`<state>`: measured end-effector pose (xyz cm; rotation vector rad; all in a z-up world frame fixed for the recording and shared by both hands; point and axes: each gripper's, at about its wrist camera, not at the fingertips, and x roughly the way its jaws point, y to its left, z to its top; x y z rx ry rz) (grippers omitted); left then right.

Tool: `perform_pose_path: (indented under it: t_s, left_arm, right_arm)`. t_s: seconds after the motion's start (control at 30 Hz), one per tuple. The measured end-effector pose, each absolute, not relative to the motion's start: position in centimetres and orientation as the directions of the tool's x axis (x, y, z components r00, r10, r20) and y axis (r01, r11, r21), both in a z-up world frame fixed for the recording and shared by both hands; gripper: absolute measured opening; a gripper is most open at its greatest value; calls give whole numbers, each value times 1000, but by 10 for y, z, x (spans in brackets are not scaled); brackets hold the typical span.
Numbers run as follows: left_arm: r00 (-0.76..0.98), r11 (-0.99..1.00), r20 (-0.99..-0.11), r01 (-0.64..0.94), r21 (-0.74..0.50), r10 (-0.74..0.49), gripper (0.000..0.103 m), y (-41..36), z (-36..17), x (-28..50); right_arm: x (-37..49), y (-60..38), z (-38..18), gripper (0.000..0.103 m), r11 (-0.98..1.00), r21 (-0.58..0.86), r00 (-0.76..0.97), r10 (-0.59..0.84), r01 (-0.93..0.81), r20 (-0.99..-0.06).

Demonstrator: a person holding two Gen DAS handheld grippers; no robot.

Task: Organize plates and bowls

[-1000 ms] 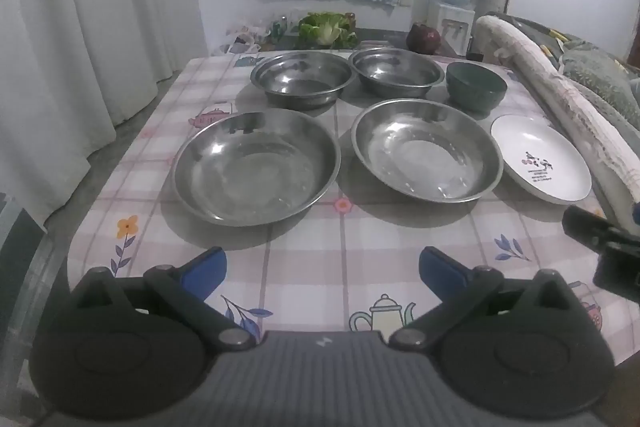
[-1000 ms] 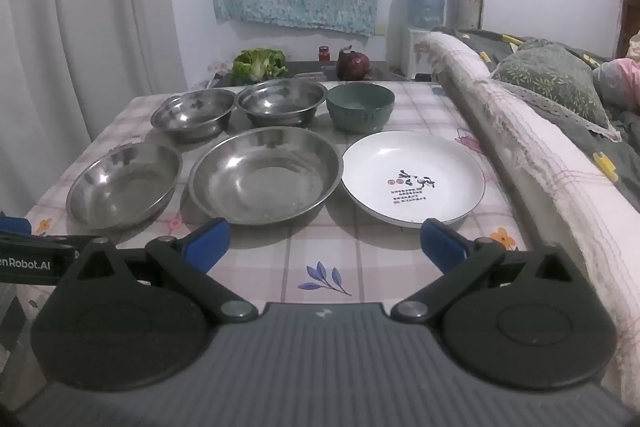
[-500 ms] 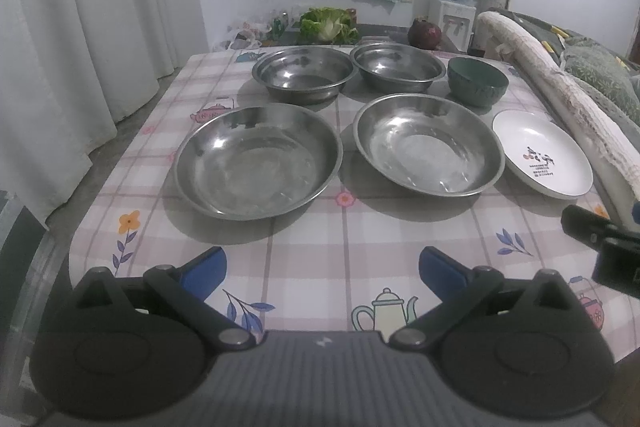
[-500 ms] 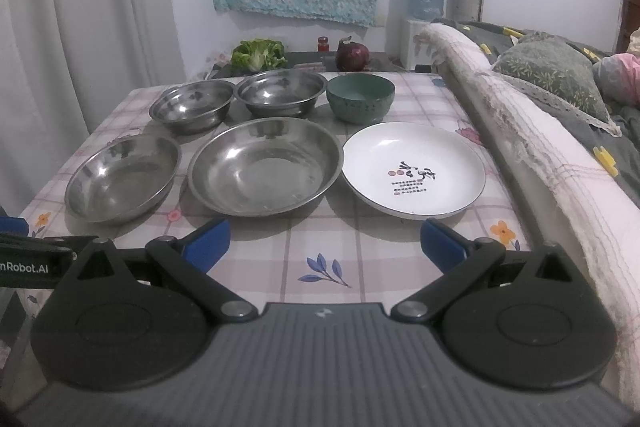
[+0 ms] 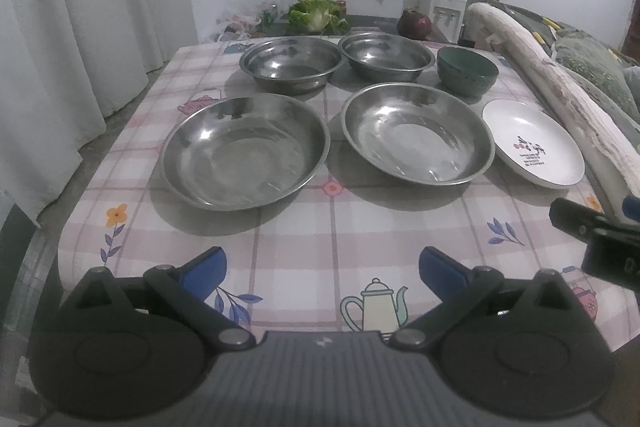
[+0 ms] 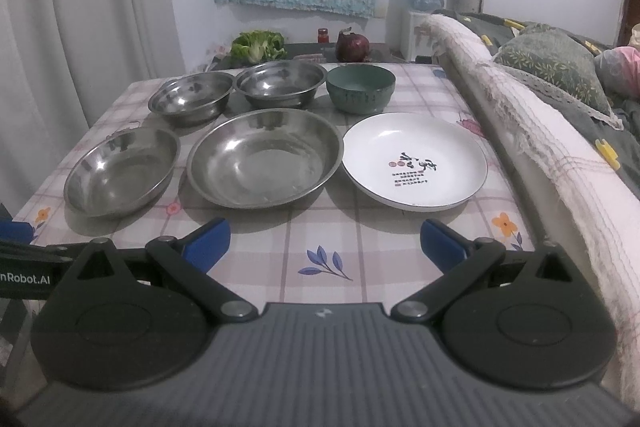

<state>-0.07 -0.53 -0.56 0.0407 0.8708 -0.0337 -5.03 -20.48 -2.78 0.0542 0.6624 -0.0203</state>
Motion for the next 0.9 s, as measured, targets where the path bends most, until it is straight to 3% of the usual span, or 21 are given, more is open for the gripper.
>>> perform_pose_path:
  t_s: [0.9]
  left_arm:
    - [641, 999, -768, 47, 24, -11, 103, -6, -6, -1]
  right_arm:
    - [-47, -202, -29, 102, 999, 46, 784, 7, 27, -621]
